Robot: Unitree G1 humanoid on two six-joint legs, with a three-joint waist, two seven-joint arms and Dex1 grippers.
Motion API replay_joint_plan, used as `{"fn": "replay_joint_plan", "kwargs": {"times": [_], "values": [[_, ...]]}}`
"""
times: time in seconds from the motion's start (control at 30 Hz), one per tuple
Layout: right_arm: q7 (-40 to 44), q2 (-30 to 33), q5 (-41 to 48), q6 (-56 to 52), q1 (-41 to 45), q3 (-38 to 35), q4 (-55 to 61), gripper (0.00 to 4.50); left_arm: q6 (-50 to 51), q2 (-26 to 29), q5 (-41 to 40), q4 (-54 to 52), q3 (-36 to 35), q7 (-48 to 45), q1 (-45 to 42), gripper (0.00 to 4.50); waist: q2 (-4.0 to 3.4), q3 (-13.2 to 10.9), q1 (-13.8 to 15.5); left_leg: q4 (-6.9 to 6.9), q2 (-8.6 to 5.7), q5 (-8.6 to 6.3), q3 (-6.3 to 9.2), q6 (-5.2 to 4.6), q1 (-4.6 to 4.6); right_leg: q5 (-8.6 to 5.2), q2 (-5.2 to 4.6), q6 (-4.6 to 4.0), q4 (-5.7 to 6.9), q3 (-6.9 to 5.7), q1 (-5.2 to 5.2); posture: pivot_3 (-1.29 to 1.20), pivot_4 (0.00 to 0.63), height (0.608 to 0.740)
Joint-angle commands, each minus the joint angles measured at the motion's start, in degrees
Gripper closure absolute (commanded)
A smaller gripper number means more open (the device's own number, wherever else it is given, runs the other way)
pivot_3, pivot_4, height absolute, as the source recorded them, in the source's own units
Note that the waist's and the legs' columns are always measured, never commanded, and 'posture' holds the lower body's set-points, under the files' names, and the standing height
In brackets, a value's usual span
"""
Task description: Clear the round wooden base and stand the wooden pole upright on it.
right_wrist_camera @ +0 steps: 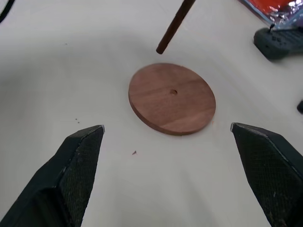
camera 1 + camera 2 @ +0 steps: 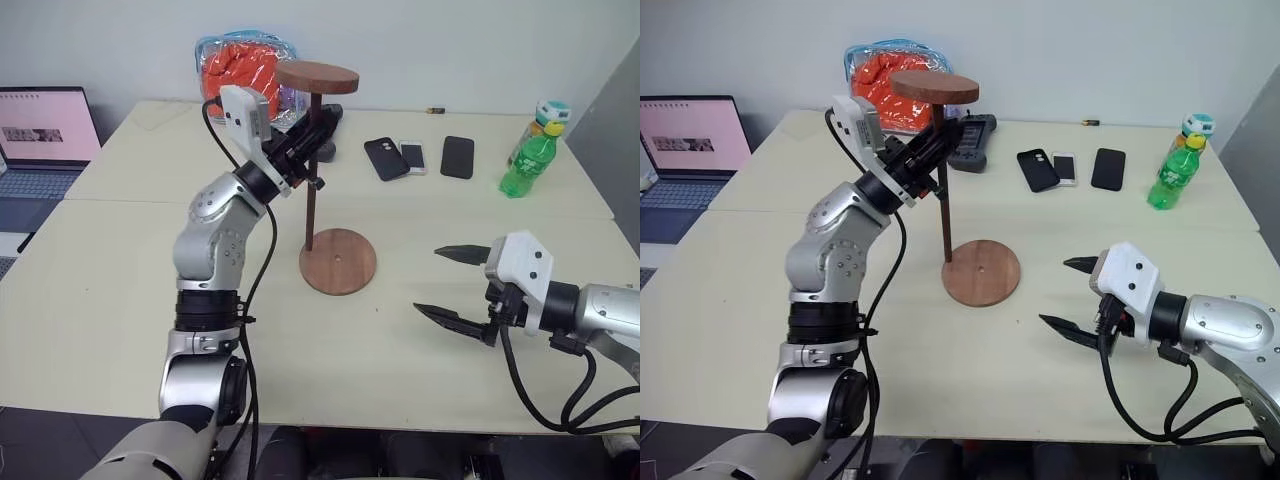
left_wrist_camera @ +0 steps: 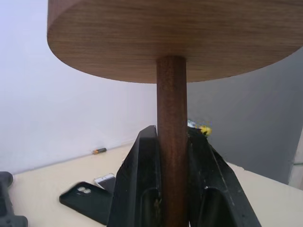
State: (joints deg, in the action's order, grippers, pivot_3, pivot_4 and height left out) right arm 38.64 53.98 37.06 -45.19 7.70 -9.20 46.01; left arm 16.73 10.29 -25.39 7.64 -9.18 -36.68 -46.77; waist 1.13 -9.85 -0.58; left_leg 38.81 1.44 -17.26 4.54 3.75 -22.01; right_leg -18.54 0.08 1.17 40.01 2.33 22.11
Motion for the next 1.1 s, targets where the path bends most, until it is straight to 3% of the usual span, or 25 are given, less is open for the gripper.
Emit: {"fn": "replay_joint_plan", "kwargs": {"times": [0.03, 0.4, 0.83, 1.1], "values": [[-2.62, 0.46, -0.44, -2.75, 1.01, 0.5, 1.92, 0.0, -3.01, -2.01, 0.23, 0.19, 1.04, 1.21, 0.91, 4.22, 0.0, 0.0, 0.14, 0.0, 0.0, 0.0, 0.0, 0.0, 0.0, 0.0, 0.01, 0.0, 0.0, 0.0, 0.0, 0.0, 0.15, 0.74], [-5.1, -0.69, 0.57, -6.46, 0.98, 3.0, 4.66, 0.0, -5.04, -4.99, -0.18, 1.63, 3.29, 0.72, 2.69, 4.22, 0.0, 0.0, 0.35, 0.0, -0.02, 0.0, -0.01, 0.0, -0.01, 0.0, 0.07, 0.01, 0.0, 0.0, 0.0, 0.0, 0.15, 0.74], [-8.01, -2.23, 0.87, -8.71, -0.73, 3.36, 8.14, 0.0, -16.78, -7.23, 4.18, 9.11, 5.22, 1.49, 1.47, 4.22, 0.02, 0.01, 0.42, 0.01, -0.13, -0.01, -0.02, -0.02, 0.0, 0.01, 0.1, 0.01, -0.01, 0.0, 0.0, 0.0, 0.15, 0.74], [-9.44, -3.02, 1.01, -9.82, -1.45, 3.51, 9.67, 0.0, -18.18, -8.09, 5.06, 7.64, 6.21, 2.23, 1.79, 4.22, 0.02, 0.01, 0.44, 0.01, -0.19, -0.04, -0.01, -0.08, -0.01, 0.01, 0.11, 0.02, 0.0, -0.01, 0.0, 0.0, 0.15, 0.74]]}}
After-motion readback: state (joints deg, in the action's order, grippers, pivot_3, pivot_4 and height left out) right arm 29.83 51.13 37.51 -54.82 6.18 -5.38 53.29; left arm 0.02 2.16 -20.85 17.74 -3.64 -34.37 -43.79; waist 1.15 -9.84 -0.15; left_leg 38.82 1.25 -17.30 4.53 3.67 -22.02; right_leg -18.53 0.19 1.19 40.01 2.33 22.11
